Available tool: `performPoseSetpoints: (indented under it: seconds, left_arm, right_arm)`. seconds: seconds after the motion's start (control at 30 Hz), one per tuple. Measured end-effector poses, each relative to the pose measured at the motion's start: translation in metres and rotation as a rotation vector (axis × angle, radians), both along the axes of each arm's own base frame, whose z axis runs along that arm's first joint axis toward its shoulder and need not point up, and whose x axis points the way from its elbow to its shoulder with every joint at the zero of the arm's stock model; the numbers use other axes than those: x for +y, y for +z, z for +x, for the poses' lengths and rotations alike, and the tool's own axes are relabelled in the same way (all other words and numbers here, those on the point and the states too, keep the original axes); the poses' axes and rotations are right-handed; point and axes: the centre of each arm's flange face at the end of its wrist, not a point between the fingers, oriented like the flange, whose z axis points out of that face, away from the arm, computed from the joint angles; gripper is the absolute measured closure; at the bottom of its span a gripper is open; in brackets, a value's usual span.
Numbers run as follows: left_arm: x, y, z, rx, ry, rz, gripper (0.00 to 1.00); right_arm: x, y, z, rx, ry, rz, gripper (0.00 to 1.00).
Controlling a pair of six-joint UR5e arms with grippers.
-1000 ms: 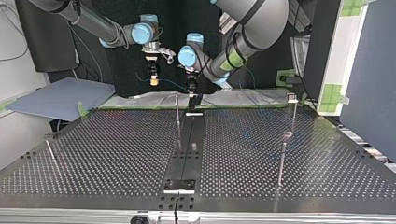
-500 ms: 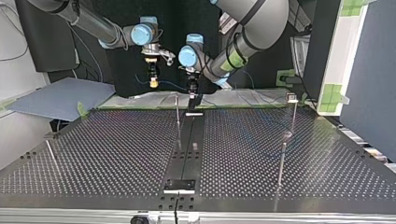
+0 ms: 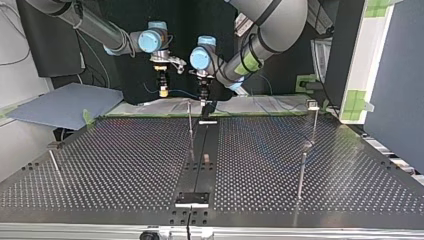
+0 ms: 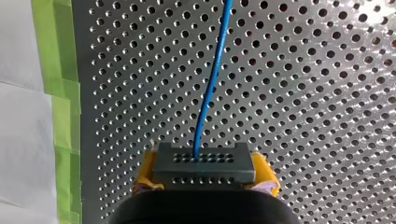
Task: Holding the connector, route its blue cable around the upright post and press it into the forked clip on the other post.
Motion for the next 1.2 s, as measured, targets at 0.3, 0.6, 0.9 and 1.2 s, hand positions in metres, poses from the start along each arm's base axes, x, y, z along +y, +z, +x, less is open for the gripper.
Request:
performPoseSetpoints:
  seconds: [0.3, 0.6, 0.9, 1.2]
  left_arm:
    - [0.000, 0.001, 0.003, -0.012, -0.004, -0.008, 1.00]
    - [0.002, 0.001, 0.006, -0.014, -0.006, -0.012, 1.00]
    - [0.002, 0.001, 0.007, -0.016, -0.006, -0.014, 1.00]
    - [0.003, 0.001, 0.008, -0.017, -0.009, -0.017, 1.00]
  right_arm:
    - [-0.007, -0.021, -0.003, 0.042, -0.004, 0.030, 1.00]
    - [-0.015, -0.031, -0.001, 0.080, -0.008, 0.074, 1.00]
    - [-0.022, -0.028, 0.002, 0.077, -0.014, 0.063, 1.00]
    - [-0.043, -0.017, 0.008, 0.067, -0.021, 0.044, 1.00]
